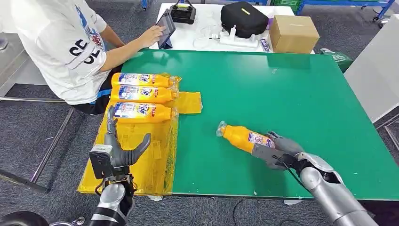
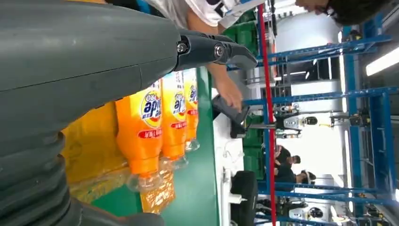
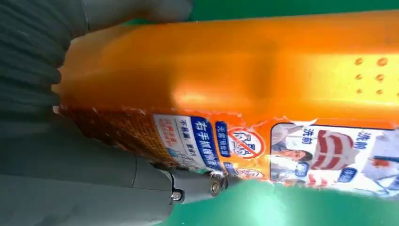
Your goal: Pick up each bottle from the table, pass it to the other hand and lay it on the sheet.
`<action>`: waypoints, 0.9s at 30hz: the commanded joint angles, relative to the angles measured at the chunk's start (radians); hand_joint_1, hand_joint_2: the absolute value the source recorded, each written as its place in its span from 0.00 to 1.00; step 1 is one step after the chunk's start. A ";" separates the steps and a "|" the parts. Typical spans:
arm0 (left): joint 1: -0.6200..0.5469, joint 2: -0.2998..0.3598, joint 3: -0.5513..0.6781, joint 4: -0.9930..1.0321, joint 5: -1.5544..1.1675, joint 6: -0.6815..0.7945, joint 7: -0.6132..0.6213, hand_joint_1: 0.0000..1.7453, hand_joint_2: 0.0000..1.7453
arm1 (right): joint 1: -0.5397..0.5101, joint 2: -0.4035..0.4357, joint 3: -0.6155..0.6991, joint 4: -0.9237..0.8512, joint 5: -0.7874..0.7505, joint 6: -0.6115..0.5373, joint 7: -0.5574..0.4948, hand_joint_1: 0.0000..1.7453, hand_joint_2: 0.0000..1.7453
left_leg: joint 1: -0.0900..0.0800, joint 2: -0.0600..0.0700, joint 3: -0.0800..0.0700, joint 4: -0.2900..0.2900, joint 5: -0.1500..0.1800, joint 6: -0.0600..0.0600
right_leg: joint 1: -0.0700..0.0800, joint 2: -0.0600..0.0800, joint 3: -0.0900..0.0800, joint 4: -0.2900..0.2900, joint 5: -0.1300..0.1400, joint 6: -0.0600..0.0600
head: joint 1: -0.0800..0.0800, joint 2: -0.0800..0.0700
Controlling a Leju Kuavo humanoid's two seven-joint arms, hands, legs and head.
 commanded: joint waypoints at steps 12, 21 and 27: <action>-0.015 -0.009 0.005 0.053 0.034 -0.021 0.010 0.00 1.00 | 0.089 0.278 -0.109 -0.018 0.078 -0.403 -0.139 1.00 1.00 | 0.003 0.005 0.003 -0.002 -0.001 -0.002 | 0.003 0.003 0.003 -0.003 0.001 -0.003 | 0.000 0.000; -0.008 -0.002 -0.080 0.041 0.261 -0.261 0.142 0.00 1.00 | 0.190 0.562 -0.346 -0.408 0.177 -0.951 -0.495 1.00 1.00 | 0.002 0.002 -0.005 0.000 -0.001 -0.003 | 0.002 0.000 -0.007 0.004 -0.002 -0.003 | 0.000 0.000; -0.030 0.009 -0.125 0.063 0.327 -0.334 0.180 0.00 1.00 | 0.221 0.655 -0.454 -0.443 0.207 -0.951 -0.653 1.00 1.00 | 0.002 -0.001 -0.006 0.000 0.000 -0.003 | 0.003 -0.002 -0.007 0.004 -0.003 -0.003 | 0.001 0.000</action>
